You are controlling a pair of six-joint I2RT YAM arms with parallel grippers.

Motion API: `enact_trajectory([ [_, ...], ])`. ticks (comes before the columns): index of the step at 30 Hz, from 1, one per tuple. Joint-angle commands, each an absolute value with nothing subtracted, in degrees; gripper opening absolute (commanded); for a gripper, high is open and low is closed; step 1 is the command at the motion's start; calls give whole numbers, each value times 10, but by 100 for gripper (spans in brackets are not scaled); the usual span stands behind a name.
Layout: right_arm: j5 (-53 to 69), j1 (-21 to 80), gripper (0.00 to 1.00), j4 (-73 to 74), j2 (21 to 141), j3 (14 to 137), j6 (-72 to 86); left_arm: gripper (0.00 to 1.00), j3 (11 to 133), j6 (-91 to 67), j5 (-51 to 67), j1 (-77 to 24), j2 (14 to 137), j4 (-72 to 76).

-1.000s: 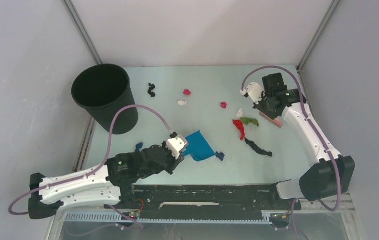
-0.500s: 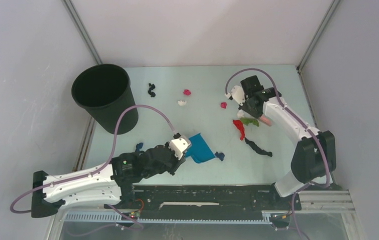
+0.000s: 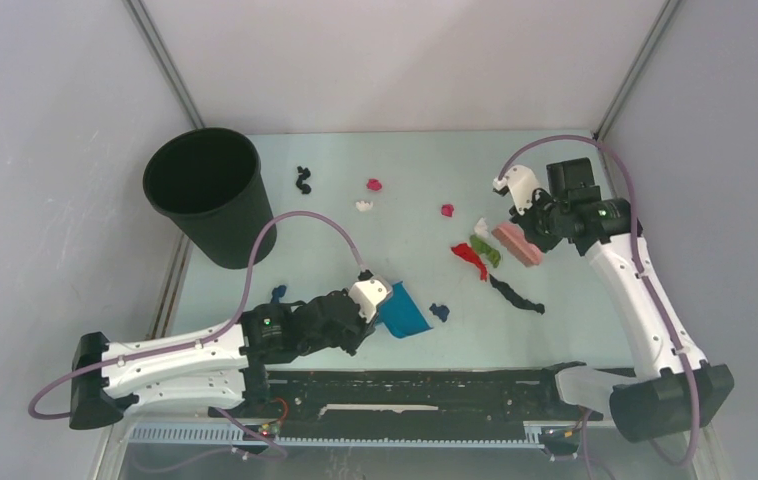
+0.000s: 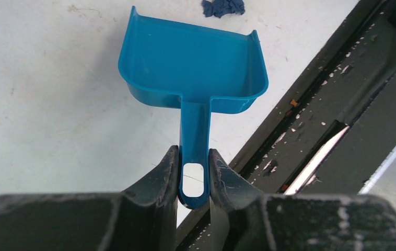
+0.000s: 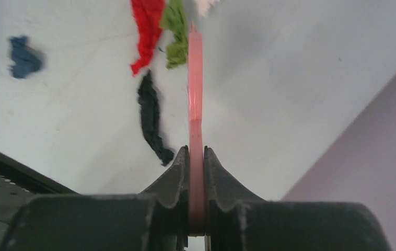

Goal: Sweep away the paper scraps from the table

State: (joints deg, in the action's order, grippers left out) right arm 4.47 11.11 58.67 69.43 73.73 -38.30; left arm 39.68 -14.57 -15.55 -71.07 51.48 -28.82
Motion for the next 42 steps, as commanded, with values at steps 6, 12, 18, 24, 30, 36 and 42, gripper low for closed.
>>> enact_trajectory([
  [6, 384, 148, 0, 609, 706, 734, -299, 0, 400, -216, -127, -725, 528, -261],
  [12, 447, 227, 0, 634, 770, 734, -253, 0, 394, -249, -148, -759, 524, -264],
  [18, 331, 259, 0, 611, 833, 734, -183, 0, 408, -258, -176, -794, 554, -284],
  [24, 177, 251, 0, 562, 838, 736, -158, 0, 412, -273, -180, -817, 581, -285],
  [30, 178, 198, 0, 549, 827, 792, -158, 0, 405, -285, -184, -827, 596, -255],
  [36, 224, 116, 0, 496, 797, 886, -164, 0, 361, -307, -208, -831, 601, -154],
  [42, 125, 144, 0, 296, 770, 822, -311, 0, 360, -304, -217, -834, 617, -104],
])
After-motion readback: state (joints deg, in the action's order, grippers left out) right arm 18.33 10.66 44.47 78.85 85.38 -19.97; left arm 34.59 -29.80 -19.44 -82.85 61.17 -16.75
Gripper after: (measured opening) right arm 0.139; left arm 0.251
